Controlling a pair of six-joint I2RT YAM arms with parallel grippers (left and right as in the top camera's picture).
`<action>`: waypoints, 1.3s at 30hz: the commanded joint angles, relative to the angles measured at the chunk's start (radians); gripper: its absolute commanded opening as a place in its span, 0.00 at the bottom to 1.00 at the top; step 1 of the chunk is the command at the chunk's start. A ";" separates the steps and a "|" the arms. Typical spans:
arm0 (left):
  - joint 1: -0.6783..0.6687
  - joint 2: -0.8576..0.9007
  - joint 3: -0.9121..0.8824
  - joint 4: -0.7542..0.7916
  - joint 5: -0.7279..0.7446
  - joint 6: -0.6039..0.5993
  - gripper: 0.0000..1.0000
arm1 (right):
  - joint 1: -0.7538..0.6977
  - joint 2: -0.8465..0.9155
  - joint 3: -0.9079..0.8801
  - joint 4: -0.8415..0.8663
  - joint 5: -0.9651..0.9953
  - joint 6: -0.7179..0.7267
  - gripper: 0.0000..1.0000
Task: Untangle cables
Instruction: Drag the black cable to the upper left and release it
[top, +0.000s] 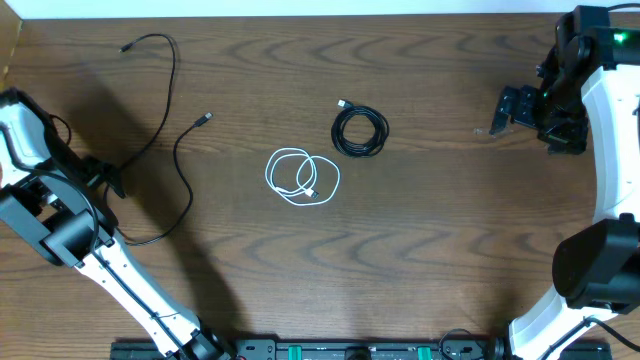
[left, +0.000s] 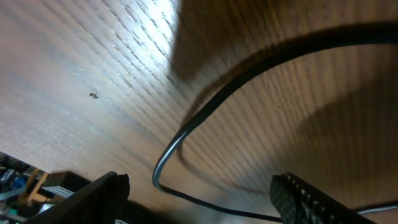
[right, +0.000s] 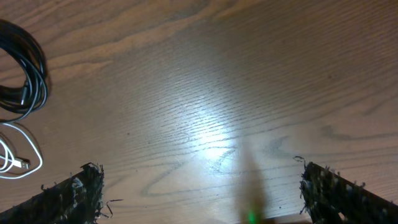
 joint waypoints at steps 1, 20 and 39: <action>0.002 0.014 -0.014 -0.001 0.006 0.028 0.79 | 0.003 -0.019 0.010 -0.001 0.002 0.013 0.99; 0.002 0.014 -0.105 0.127 -0.070 0.039 0.58 | 0.003 -0.019 0.010 -0.001 0.002 0.013 0.99; -0.020 -0.269 0.052 0.234 -0.037 0.050 0.07 | 0.003 -0.019 0.010 -0.001 0.002 0.013 0.99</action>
